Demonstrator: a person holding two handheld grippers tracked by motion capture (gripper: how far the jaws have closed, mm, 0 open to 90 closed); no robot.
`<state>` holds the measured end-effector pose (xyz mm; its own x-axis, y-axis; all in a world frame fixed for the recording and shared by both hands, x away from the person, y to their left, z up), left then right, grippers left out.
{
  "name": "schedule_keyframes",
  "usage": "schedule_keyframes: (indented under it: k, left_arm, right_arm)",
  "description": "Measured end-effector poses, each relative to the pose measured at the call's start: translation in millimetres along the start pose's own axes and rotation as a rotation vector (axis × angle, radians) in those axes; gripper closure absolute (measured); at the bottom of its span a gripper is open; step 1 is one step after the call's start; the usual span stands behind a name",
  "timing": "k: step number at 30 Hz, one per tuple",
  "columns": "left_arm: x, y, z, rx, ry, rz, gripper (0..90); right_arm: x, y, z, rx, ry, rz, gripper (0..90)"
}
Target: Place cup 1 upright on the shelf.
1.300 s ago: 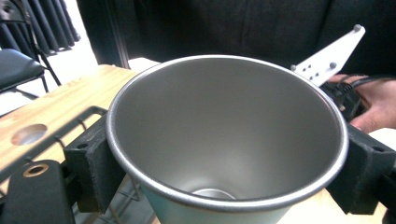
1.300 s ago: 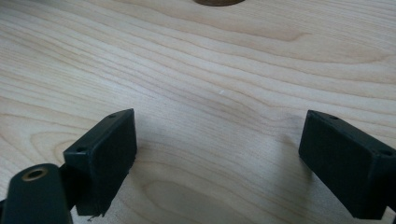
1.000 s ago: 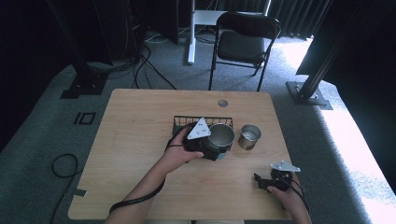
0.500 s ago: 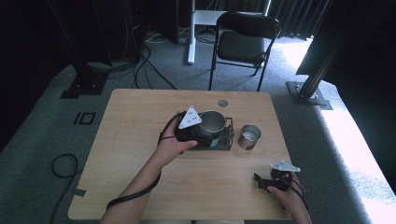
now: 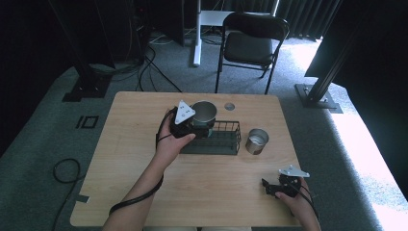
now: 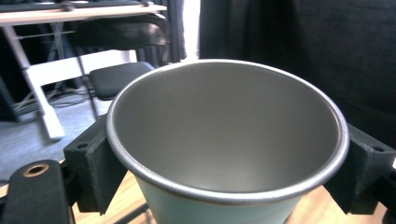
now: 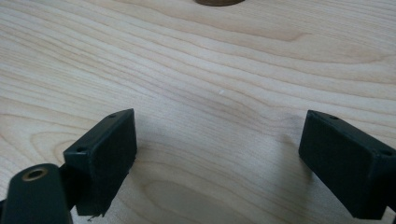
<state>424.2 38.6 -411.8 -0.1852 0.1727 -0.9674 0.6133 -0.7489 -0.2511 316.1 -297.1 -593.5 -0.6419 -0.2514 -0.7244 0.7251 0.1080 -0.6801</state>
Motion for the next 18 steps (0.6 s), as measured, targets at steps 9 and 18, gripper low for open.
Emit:
schedule_keyframes:
  k: [9, 18]
  left_arm:
    - [9.3, -0.8, -19.0, -0.068, -0.042, 0.002, 13.7]
    - [26.5, 6.8, -33.3, -0.094, -0.074, 0.009, 13.7]
  right_arm:
    - [0.1, -0.1, -0.2, -0.001, 0.002, -0.001, 10.9]
    - [0.1, -0.1, -0.1, -0.001, 0.0, -0.001, 10.9]
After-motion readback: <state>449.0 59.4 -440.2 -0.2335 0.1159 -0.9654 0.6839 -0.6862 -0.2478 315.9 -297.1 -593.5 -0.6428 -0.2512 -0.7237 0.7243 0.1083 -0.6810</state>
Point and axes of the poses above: each handheld gripper's, and its own axes: y roughly forward along the jaws, x roughly out of its underside, z roughly to its right, the point moved 5 cm from there along y, roughly forward along the jaws, and after that the axes turned 10 degrees about x, right-handed, at the moved point
